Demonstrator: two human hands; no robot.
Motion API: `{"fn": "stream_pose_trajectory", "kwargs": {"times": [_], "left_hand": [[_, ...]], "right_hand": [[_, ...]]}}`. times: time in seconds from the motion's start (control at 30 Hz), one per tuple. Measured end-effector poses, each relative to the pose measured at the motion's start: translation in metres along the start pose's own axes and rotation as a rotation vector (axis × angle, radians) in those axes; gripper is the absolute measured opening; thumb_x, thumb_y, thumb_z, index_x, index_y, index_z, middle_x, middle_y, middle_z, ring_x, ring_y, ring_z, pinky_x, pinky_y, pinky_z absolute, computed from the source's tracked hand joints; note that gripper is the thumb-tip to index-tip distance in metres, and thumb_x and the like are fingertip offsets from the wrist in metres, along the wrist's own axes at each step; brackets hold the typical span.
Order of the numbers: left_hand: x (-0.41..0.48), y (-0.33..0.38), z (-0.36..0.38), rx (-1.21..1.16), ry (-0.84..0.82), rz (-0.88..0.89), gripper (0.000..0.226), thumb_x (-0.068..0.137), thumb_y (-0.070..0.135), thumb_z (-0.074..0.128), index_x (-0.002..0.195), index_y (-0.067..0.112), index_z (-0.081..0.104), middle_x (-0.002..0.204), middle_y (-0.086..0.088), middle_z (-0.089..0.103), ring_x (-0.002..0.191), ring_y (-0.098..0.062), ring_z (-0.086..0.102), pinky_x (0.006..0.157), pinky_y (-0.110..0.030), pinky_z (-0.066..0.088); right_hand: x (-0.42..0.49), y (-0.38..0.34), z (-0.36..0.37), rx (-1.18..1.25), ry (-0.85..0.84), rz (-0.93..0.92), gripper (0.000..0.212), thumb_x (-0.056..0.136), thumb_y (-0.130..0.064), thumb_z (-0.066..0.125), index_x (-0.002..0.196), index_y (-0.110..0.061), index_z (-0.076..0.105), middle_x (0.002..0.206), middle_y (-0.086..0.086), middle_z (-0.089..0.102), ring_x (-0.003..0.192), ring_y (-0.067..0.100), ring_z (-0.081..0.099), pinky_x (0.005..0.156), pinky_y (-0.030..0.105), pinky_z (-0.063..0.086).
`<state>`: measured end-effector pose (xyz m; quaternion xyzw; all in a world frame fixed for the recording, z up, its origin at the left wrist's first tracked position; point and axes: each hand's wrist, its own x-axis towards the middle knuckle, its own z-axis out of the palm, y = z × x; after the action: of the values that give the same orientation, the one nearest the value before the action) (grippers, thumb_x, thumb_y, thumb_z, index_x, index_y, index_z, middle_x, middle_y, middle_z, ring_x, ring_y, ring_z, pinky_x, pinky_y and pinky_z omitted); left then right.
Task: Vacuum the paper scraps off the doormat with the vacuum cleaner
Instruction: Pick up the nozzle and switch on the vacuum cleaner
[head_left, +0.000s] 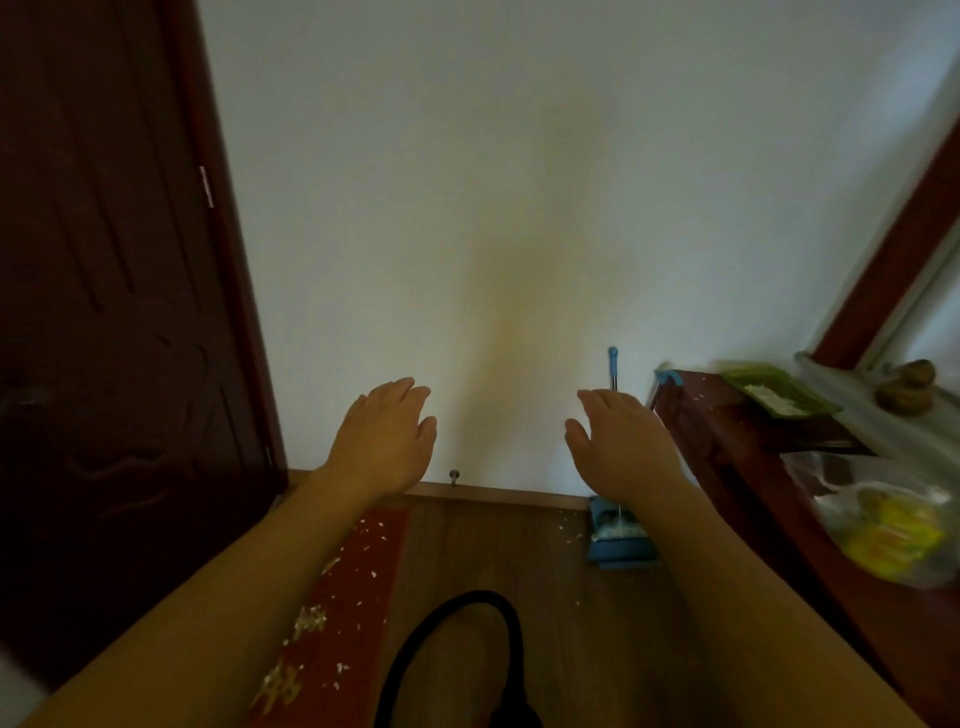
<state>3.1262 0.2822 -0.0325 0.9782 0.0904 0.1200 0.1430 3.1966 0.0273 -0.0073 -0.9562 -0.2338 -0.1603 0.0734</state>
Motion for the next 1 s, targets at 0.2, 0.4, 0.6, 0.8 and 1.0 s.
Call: {"fn": "stream_pose_trajectory", "kwargs": {"times": [0.2,0.4,0.6,0.8,1.0], "left_hand": [[0.078,-0.069,0.025,-0.011,-0.093,0.015,0.055,0.109,0.041,0.034,0.159,0.021,0.028,0.169,-0.003,0.022,0.156,-0.023,0.020,0.127,-0.042,0.014],[0.128,-0.089,0.073,-0.031,-0.170,0.036,0.053,0.109,0.037,0.035,0.158,0.018,0.030,0.168,-0.006,0.024,0.155,-0.024,0.021,0.127,-0.043,0.015],[0.140,-0.095,0.124,-0.026,-0.214,-0.012,0.053,0.108,0.036,0.035,0.158,0.016,0.032,0.167,-0.008,0.027,0.154,-0.025,0.023,0.127,-0.046,0.017],[0.128,-0.089,0.184,0.001,-0.226,-0.191,0.055,0.107,0.038,0.036,0.157,0.014,0.033,0.165,-0.009,0.030,0.153,-0.025,0.025,0.127,-0.045,0.016],[0.098,-0.110,0.263,0.039,-0.299,-0.350,0.056,0.108,0.039,0.033,0.158,0.016,0.029,0.167,-0.006,0.026,0.155,-0.022,0.020,0.128,-0.045,0.016]], "right_hand": [[0.068,-0.032,0.051,-0.029,-0.031,0.079,0.044,0.103,-0.036,0.040,0.136,-0.010,0.051,0.131,0.009,0.060,0.121,0.025,0.053,0.104,0.037,0.040],[0.098,-0.033,0.098,-0.069,-0.112,0.087,0.044,0.102,-0.036,0.043,0.135,-0.009,0.052,0.130,0.010,0.060,0.122,0.026,0.053,0.107,0.041,0.040],[0.115,-0.007,0.145,-0.086,-0.211,0.071,0.044,0.104,-0.036,0.040,0.140,-0.011,0.048,0.139,0.009,0.055,0.131,0.025,0.048,0.112,0.038,0.033],[0.131,0.029,0.219,-0.007,-0.304,-0.026,0.040,0.102,-0.035,0.040,0.133,-0.013,0.053,0.133,0.006,0.059,0.125,0.023,0.050,0.109,0.037,0.035],[0.124,0.041,0.311,0.045,-0.392,-0.145,0.039,0.101,-0.033,0.043,0.129,-0.008,0.055,0.129,0.011,0.059,0.121,0.029,0.051,0.106,0.042,0.037]]}}
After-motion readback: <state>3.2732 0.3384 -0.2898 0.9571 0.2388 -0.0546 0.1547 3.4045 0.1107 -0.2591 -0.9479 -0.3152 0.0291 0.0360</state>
